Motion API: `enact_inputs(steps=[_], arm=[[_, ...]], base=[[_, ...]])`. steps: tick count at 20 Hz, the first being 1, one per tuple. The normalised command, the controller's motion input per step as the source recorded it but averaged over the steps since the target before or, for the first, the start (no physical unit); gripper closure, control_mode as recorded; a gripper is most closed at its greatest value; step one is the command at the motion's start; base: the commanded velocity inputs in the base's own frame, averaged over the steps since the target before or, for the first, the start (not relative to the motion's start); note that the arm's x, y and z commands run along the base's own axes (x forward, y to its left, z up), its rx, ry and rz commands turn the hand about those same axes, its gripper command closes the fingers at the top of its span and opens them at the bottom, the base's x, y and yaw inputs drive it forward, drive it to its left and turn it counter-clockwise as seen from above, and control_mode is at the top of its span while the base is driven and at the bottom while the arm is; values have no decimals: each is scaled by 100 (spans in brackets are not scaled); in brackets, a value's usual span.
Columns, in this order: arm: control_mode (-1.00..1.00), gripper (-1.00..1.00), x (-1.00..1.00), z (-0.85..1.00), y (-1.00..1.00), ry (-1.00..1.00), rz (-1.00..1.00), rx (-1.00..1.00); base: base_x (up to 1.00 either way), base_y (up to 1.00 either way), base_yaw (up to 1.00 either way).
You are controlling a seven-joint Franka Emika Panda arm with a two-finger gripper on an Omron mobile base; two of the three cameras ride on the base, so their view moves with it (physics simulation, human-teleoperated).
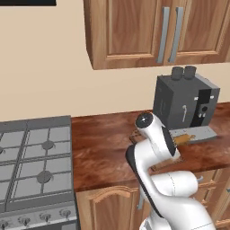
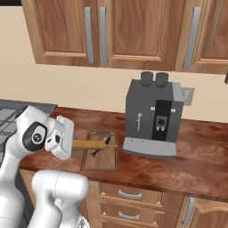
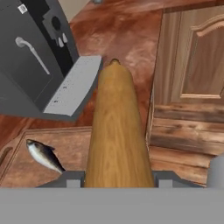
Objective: Open the cabinet, retrieve the rolling pin, and place it next to the meat on the cutting board to prepare for tenderizing.
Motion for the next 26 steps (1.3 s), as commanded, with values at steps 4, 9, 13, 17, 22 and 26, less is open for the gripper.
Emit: enact_inputs(steps=[4,9,13,17,22,26], arm=[[-100,100,7,-52,-2,-1,0,0],[-100,100,15,-50,0,-1,0,0],[-100,100,18,-46,-1,-1,0,0],[-100,100,24,-43,-1,-1,0,0],[-100,100,19,-47,-2,0,0,0],[-100,100,22,-52,-4,0,0,0]], base=[[0,0,0],[0,0,0],[0,0,0],[0,0,0],[0,0,0],[0,0,0]])
